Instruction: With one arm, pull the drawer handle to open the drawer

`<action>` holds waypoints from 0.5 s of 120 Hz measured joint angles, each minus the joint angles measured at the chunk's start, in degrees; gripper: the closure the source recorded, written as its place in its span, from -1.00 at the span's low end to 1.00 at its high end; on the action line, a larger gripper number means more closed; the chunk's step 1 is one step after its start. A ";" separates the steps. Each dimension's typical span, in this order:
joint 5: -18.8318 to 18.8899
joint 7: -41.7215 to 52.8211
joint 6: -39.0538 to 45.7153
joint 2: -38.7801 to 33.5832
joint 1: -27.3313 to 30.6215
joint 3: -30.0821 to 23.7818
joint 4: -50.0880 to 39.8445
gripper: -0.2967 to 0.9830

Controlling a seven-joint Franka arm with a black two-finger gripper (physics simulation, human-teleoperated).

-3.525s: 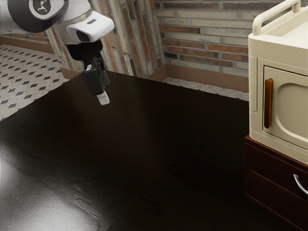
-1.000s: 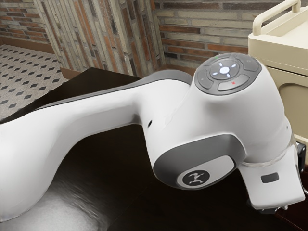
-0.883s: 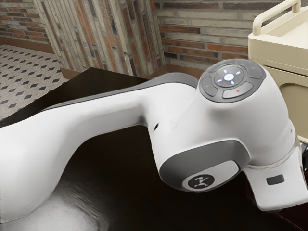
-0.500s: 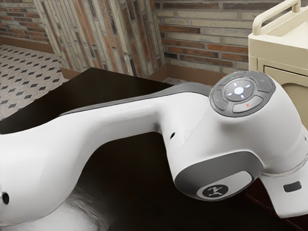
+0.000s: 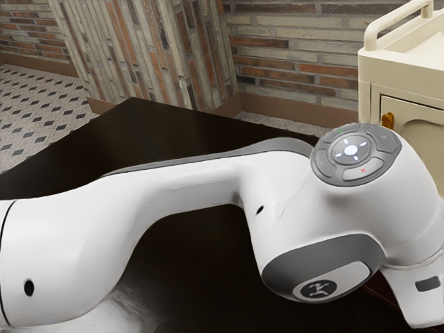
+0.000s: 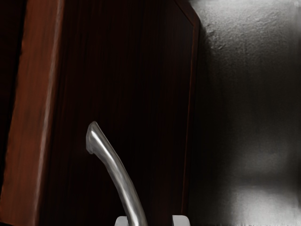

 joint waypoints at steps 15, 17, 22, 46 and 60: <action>-1.25 -0.26 0.16 -4.05 -0.13 -0.10 -4.28 0.62; -1.32 -0.31 0.19 -4.60 -0.16 -0.13 -4.88 0.62; -1.58 -0.45 0.30 -5.76 -0.17 -0.24 -6.28 0.63; -3.37 -0.98 0.59 -12.57 -0.25 -0.57 -14.05 0.65; -4.36 -1.15 0.70 -16.41 -0.48 -0.89 -18.02 0.65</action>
